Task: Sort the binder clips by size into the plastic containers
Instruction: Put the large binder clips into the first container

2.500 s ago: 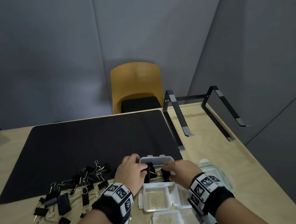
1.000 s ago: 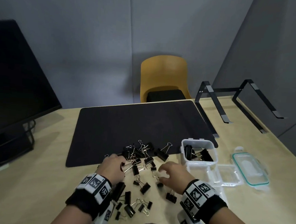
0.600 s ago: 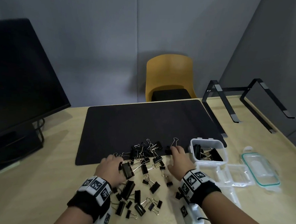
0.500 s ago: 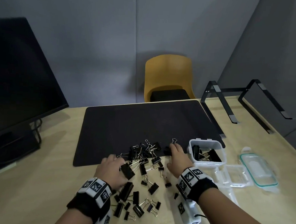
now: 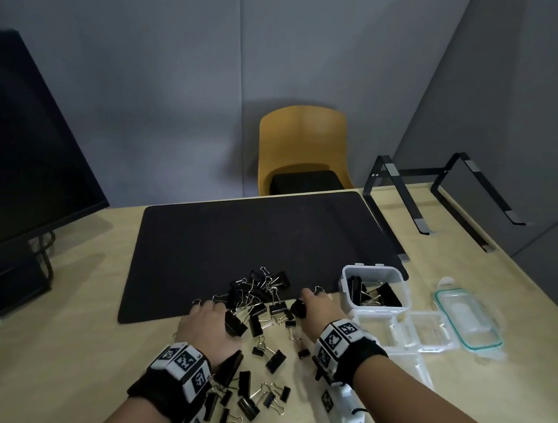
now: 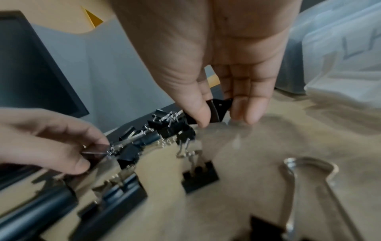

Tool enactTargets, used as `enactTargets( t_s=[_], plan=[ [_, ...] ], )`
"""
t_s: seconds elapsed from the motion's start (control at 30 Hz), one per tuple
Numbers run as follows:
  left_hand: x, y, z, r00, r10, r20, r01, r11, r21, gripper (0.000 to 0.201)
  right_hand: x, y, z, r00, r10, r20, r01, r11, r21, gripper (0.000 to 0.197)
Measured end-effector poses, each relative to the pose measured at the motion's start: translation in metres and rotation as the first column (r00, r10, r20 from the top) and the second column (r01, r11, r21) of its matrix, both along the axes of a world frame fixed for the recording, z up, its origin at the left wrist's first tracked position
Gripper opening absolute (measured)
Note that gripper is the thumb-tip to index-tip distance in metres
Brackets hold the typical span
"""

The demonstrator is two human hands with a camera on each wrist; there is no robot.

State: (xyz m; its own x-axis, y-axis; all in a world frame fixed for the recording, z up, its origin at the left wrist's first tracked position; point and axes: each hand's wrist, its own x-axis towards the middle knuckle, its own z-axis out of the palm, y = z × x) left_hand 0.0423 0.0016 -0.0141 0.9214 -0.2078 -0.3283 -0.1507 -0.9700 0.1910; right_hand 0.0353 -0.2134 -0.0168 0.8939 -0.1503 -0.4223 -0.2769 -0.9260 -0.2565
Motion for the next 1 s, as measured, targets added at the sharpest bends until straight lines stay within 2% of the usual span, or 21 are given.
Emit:
enactTargets(
  t_s=[0.27, 0.47, 0.63, 0.87, 1.0],
  plan=[
    [0.001, -0.006, 0.016, 0.997, 0.075, -0.034, -0.080, 0.977, -0.196, 0.057, -0.009, -0.013, 0.031, 0.985, 0.019, 0.174, -0.053, 0.979, 0.196, 0.040],
    [0.003, -0.028, 0.036, 0.996, 0.094, 0.008, -0.083, 0.915, -0.396, 0.036, -0.017, -0.045, 0.068, 0.931, -0.048, 0.363, -0.079, 0.942, 0.327, 0.038],
    [0.004, -0.057, 0.047, 0.993, 0.118, 0.016, -0.095, 0.866, -0.492, 0.031, -0.024, -0.081, 0.075, 0.941, -0.112, 0.319, 0.005, 0.947, 0.321, 0.035],
    [0.004, -0.089, 0.050, 0.994, 0.102, -0.045, -0.110, 0.857, -0.503, 0.045, -0.024, -0.117, 0.065, 0.966, -0.151, 0.210, 0.098, 0.965, 0.245, 0.026],
    [0.002, -0.101, 0.049, 0.992, 0.115, -0.059, -0.129, 0.848, -0.514, 0.041, -0.020, -0.131, 0.055, 0.973, -0.153, 0.175, 0.115, 0.971, 0.211, 0.024]
  ],
)
